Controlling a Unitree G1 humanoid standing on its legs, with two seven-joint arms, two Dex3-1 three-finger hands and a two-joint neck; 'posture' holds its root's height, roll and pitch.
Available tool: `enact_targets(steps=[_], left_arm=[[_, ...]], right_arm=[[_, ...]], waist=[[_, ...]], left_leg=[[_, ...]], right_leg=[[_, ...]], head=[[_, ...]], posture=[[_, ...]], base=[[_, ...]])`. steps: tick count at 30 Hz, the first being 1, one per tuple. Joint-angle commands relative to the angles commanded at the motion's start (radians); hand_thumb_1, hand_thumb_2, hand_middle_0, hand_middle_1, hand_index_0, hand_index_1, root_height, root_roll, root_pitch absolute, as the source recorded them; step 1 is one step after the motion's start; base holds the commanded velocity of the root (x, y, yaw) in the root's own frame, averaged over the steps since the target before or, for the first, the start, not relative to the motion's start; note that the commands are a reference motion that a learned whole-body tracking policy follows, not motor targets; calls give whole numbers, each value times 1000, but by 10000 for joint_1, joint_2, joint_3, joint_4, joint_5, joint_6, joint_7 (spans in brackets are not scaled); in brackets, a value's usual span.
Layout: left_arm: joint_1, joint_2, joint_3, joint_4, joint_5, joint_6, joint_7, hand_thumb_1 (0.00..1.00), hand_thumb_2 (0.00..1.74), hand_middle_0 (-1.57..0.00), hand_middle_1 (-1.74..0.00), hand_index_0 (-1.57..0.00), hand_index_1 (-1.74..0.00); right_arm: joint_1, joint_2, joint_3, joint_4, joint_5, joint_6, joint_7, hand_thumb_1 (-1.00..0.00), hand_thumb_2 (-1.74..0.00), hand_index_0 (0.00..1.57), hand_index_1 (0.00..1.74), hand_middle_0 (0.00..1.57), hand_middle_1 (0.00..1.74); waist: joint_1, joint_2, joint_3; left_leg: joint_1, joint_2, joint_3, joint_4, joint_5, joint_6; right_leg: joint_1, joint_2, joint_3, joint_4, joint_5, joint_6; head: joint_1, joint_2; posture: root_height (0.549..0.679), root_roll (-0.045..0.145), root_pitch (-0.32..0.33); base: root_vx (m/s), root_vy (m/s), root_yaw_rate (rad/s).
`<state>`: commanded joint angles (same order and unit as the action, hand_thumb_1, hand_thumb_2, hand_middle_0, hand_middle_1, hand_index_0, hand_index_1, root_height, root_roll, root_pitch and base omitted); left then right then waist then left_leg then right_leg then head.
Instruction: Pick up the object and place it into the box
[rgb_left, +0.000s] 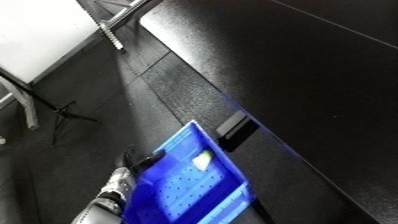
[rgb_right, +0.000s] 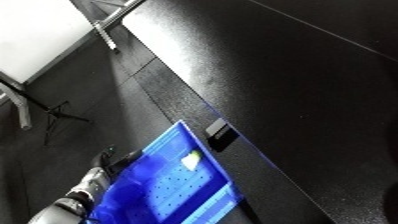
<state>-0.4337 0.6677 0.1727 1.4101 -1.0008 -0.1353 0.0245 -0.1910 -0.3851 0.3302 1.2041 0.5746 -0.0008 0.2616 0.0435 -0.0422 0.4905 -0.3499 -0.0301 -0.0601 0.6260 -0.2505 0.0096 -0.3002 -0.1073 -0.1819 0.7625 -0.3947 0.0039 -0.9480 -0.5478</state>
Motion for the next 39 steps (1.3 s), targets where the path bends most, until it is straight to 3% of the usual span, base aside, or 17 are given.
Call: enact_targets(steps=[7, 14, 20, 24, 26, 27, 33, 39], left_arm=[[-77, -153, -324, -71, 525, 209, -886, 0, 0, 0, 0, 0, 0], [167, -558, -1146, -535, 2329, -12, -2047, 0, 0, 0, 0, 0, 0], [476, -1073, -2147, -982, 3570, -65, -2722, 0, 0, 0, 0, 0, 0], [534, -1300, -2540, -1141, 3947, -26, -2809, 0, 0, 0, 0, 0, 0], [554, -1519, -2796, -1252, 4064, 12, -2850, 0, 0, 0, 0, 0, 0], [1025, -2109, -3119, -1591, 3851, 614, -4041, 0, 0, 0, 0, 0, 0], [1318, -2239, -3256, -1812, 3884, 426, -3878, 0, 0, 0, 0, 0, 0], [1333, -2266, -3299, -1867, 3833, 282, -3429, 0, 0, 0, 0, 0, 0]], right_arm=[[-47, 41, -13, -41, 84, -85, 17, 0, 0, 0, 0, 0, 0], [-269, -20, 35, -104, 161, -212, -37, 0, 0, 0, 0, 0, 0], [-543, -145, -45, -81, 158, -298, -152, 0, 0, 0, 0, 0, 0], [-634, -189, -100, -76, 149, -304, -195, 0, 0, 0, 0, 0, 0], [-711, -206, -161, -80, 99, -284, -226, 0, 0, 0, 0, 0, 0], [-914, -329, -313, -72, -330, -211, -50, 0, 0, 0, 0, 0, 0], [-1003, -412, -366, -54, -521, -285, 96, 0, 0, 0, 0, 0, 0], [-1230, -557, -330, -143, -484, -450, 192, 0, 0, 0, 0, 0, 0]], waist=[[-42, -9, 5], [-146, 135, 32], [-262, 414, 97], [-343, 504, 76], [-425, 552, 38], [-631, 578, -52], [-682, 642, -93], [-751, 703, -115]], left_leg=[[30, 24, 76, 26, -58, 5], [60, 111, 269, 105, -151, -24], [223, 188, 406, -91, -73, -79], [288, 228, 484, -240, -6, -110], [315, 262, 557, -320, 31, -125], [248, 315, 749, 103, -289, -31], [214, 327, 890, 375, -505, 74], [227, 315, 963, 372, -548, 78]], right_leg=[[-25, 11, 27, -87, 114, 43], [-118, 57, 147, -211, 284, 103], [-158, 32, 274, -336, 431, 130], [-231, 22, 331, -386, 507, 150], [-326, 26, 401, -437, 611, 188], [-497, 93, 632, -548, 878, 249], [-578, 137, 711, -319, 797, 199], [-604, 193, 806, -316, 789, 159]], head=[[1248, -205], [4055, -637], [6299, -877], [7347, -977], [8641, -1078], [11881, -1251], [13115, -1239], [14004, -2000]], posture=[[637, 37, -57], [639, 33, -49], [640, 33, -47], [641, 32, -42], [642, 31, -38], [642, 31, -36], [640, 31, -37], [641, 33, -32]], base=[[-26, -17, -34], [-60, 4, -123], [-50, 36, -117], [-38, 35, -90], [-24, 25, -83], [0, 27, -185], [10, 26, -140], [-2, 33, -80]])
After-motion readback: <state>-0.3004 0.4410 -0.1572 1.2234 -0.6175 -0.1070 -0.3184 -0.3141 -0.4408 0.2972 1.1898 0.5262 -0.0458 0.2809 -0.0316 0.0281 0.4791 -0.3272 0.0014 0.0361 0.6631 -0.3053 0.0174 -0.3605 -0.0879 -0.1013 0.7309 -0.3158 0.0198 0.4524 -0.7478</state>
